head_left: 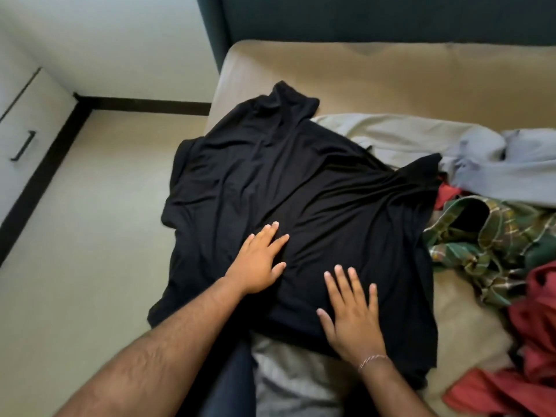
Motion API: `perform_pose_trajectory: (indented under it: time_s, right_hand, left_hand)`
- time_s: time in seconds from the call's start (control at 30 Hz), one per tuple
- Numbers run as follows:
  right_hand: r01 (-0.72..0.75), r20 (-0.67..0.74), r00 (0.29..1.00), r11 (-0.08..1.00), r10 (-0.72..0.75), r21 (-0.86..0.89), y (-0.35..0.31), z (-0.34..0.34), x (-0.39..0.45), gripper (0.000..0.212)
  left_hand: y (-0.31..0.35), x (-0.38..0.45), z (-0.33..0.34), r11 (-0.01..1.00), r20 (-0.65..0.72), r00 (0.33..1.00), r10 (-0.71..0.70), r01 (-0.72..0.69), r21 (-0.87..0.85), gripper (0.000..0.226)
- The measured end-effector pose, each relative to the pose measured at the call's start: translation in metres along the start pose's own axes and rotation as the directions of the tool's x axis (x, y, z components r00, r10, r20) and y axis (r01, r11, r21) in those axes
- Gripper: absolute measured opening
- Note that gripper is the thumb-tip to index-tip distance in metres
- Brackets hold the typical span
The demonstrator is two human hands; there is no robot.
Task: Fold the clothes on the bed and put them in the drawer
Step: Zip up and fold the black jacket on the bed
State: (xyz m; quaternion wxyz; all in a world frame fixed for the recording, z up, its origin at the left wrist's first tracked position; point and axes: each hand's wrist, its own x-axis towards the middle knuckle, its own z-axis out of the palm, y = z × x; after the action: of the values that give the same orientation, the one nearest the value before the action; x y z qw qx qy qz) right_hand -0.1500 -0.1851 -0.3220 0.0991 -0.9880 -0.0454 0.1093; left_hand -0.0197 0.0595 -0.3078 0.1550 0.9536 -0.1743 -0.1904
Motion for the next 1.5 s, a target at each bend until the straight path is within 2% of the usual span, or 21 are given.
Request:
perform_pose_trajectory:
  time_s: [0.13, 0.2, 0.3, 0.37, 0.5, 0.57, 0.63, 0.7, 0.8, 0.93, 1.0, 1.07, 1.13, 1.2, 1.23, 1.27, 1.33, 1.43, 1.5]
  right_hand:
    - [0.167, 0.146, 0.973, 0.981, -0.181, 0.1, -0.007, 0.004, -0.031, 0.095]
    - [0.197, 0.222, 0.954, 0.979, -0.203, 0.05, -0.011, 0.001, -0.042, 0.099]
    - [0.156, 0.227, 0.963, 0.987, -0.143, -0.044, -0.016, -0.004, -0.052, 0.096]
    - [0.108, 0.197, 0.976, 0.993, -0.098, -0.041, -0.016, -0.006, -0.054, 0.09]
    - [-0.047, 0.174, 0.983, 0.999, 0.051, -0.028, -0.008, -0.015, -0.057, 0.077]
    - [-0.164, 0.155, 0.975, 0.986, 0.156, 0.037, -0.002, -0.032, -0.055, 0.071]
    - [-0.229, 0.142, 0.964, 0.973, 0.224, 0.025, 0.002, -0.05, -0.052, 0.063]
    - [-0.287, 0.16, 0.945, 0.958, 0.286, -0.02, 0.009, -0.062, -0.053, 0.057]
    - [-0.367, 0.168, 0.916, 0.93, 0.364, -0.013, 0.021, -0.066, -0.056, 0.057]
    - [-0.403, 0.183, 0.897, 0.915, 0.401, -0.029, 0.028, -0.065, -0.058, 0.062]
    - [-0.414, 0.185, 0.89, 0.908, 0.418, -0.058, 0.031, -0.072, -0.058, 0.058]
    - [-0.426, 0.183, 0.883, 0.901, 0.433, -0.081, 0.036, -0.077, -0.06, 0.055]
    - [-0.442, 0.192, 0.87, 0.891, 0.454, -0.104, 0.042, -0.083, -0.061, 0.051]
    - [-0.464, 0.198, 0.857, 0.879, 0.476, -0.107, 0.048, -0.089, -0.06, 0.04]
    - [-0.479, 0.186, 0.853, 0.873, 0.488, -0.094, 0.052, -0.094, -0.058, 0.031]
    - [-0.494, 0.16, 0.852, 0.866, 0.499, -0.071, 0.056, -0.1, -0.055, 0.024]
    - [-0.538, 0.068, 0.841, 0.843, 0.536, 0.015, 0.065, -0.114, -0.042, 0.025]
    - [-0.575, -0.026, 0.811, 0.804, 0.584, 0.152, 0.079, -0.142, -0.018, 0.03]
    - [-0.561, -0.033, 0.818, 0.809, 0.574, 0.176, 0.089, -0.158, 0.004, 0.026]
  left_hand:
    - [0.02, -0.068, 0.016, 0.999, -0.166, 0.985, 0.045, -0.045, 0.002, 0.043]
    - [0.034, -0.095, 0.028, 0.991, -0.122, 0.984, 0.131, -0.132, -0.005, 0.037]
    - [0.047, -0.118, 0.043, 0.978, -0.013, 0.988, 0.155, -0.151, 0.143, 0.053]
    - [0.048, -0.117, 0.041, 0.976, -0.01, 0.998, 0.061, -0.058, 0.209, 0.06]
    - [0.035, -0.115, 0.023, 0.974, 0.035, 0.987, -0.157, 0.149, 0.169, 0.066]
    - [0.011, -0.122, 0.009, 0.949, 0.012, 0.956, -0.293, 0.29, 0.122, 0.066]
    - [-0.024, -0.134, -0.011, 0.893, -0.035, 0.894, -0.446, 0.447, 0.056, 0.064]
    - [-0.056, -0.145, -0.022, 0.864, -0.002, 0.865, -0.501, 0.5, 0.063, 0.07]
    - [-0.079, -0.158, -0.025, 0.894, 0.064, 0.894, -0.443, 0.435, 0.11, 0.084]
    - [-0.09, -0.17, -0.004, 0.91, -0.065, 0.931, -0.36, 0.366, 0.194, 0.09]
    - [-0.096, -0.173, 0.005, 0.922, -0.155, 0.946, -0.284, 0.314, 0.227, 0.078]
    - [-0.101, -0.168, 0.002, 0.932, -0.244, 0.943, -0.226, 0.282, 0.226, 0.046]
    - [-0.105, -0.159, -0.021, 0.941, -0.296, 0.904, -0.309, 0.336, 0.043, 0.028]
    - [-0.107, -0.149, -0.052, 0.91, -0.294, 0.861, -0.414, 0.382, -0.163, 0.027]
    - [-0.11, -0.145, -0.069, 0.907, -0.275, 0.866, -0.417, 0.378, -0.186, 0.027]
    - [-0.114, -0.141, -0.085, 0.916, -0.263, 0.879, -0.399, 0.365, -0.17, 0.026]
    - [-0.124, -0.13, -0.119, 0.925, -0.271, 0.886, -0.377, 0.377, -0.053, 0.023]
    - [-0.139, -0.125, -0.157, 0.903, -0.417, 0.858, -0.301, 0.397, 0.165, 0.024]
    - [-0.14, -0.116, -0.172, 0.875, -0.506, 0.819, -0.273, 0.43, 0.223, 0.018]
